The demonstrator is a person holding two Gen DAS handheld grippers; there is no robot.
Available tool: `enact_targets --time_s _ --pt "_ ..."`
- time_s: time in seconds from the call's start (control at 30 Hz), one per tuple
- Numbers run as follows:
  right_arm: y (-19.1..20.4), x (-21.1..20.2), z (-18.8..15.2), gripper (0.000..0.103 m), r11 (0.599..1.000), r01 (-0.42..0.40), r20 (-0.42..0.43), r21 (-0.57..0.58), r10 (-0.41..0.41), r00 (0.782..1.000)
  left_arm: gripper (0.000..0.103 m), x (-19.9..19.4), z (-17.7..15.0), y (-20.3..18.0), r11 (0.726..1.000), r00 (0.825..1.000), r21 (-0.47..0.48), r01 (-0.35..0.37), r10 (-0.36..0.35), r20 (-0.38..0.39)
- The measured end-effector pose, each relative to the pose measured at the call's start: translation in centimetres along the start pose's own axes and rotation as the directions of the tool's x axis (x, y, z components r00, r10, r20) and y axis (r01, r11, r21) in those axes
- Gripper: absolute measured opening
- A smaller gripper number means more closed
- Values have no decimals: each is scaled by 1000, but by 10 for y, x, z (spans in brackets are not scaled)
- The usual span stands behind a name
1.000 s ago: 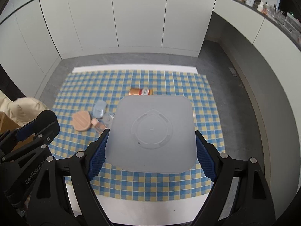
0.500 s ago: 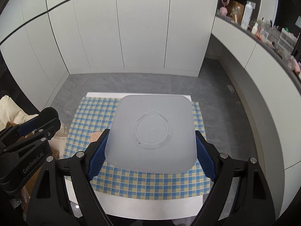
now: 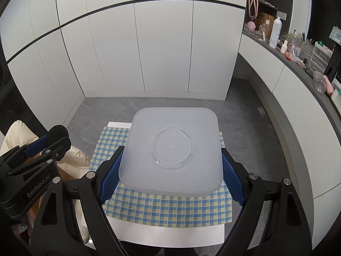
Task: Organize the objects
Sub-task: 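Carry the sponge and clear box back from the table toward the cardboard box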
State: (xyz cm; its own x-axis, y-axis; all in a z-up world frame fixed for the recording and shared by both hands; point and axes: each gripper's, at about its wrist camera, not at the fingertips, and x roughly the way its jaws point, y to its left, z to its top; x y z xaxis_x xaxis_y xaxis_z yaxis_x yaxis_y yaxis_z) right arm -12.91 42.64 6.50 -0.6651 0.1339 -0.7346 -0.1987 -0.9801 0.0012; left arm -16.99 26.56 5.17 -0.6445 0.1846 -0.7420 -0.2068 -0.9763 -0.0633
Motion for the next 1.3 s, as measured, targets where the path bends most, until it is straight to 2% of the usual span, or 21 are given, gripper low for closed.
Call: enact_targets --time_s 0.23,0.93,1.13,1.3 --pt "-5 -5 4 86 1000 -3 6 -2 3 1000 47 -3 -6 -8 1000 1000 0 21 -21 -11" --pt "5 -20 -13 86 999 -22 9 -42 23 1000 47 -22 -17 -6 1000 1000 7 3 -3 17" --pt "6 -29 -23 86 999 -28 5 -43 29 1000 47 -34 -34 3 1000 1000 -12 17 -17 17" --pt "7 -37 -40 86 998 -36 -2 -47 36 999 47 -39 -52 10 1000 1000 -10 -5 5 17"
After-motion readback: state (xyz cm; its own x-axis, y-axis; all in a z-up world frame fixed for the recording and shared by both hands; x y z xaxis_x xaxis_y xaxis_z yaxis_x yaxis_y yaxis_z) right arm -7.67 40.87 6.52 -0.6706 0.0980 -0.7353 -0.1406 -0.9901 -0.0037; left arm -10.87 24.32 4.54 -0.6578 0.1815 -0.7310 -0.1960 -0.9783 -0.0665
